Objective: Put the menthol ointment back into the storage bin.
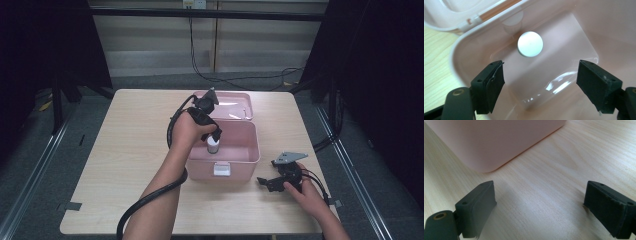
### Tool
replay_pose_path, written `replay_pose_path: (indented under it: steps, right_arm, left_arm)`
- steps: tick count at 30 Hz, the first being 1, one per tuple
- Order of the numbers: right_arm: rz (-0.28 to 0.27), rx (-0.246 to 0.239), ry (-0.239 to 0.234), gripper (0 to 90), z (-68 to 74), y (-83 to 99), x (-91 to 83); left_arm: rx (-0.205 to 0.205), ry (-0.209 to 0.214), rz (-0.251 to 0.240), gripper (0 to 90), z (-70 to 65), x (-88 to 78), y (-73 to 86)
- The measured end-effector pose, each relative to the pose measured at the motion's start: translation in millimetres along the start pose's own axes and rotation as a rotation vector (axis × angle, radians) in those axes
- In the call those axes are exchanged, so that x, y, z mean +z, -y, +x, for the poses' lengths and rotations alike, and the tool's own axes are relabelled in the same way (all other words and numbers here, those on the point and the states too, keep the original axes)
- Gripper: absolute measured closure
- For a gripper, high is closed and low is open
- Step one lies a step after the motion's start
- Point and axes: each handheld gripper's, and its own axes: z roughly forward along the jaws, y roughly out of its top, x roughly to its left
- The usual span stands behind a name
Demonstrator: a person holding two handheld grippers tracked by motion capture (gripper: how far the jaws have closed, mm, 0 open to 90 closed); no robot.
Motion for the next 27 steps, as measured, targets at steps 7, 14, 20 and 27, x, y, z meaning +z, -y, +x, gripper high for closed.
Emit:
replay_pose_path:
  steps: [7,14,20,27]
  right_arm:
    - [0.001,0.0,0.0,9.5,0.0,0.0,-0.1]
    - [0.001,-0.001,0.0,9.5,0.1,0.0,0.0]
    - [0.001,0.0,0.0,9.5,0.1,0.0,0.0]
    - [0.001,0.0,0.0,9.5,0.2,0.0,0.0]
  left_arm:
    - [-0.007,-0.009,-0.013,21.8,5.2,-18.8,4.9]
    - [-0.022,-0.007,-0.01,21.7,13.3,-32.0,12.3]
    - [-0.032,-0.01,-0.012,21.8,24.8,-41.8,22.3]
    - [-0.046,-0.014,-0.016,21.7,33.0,-47.2,31.7]
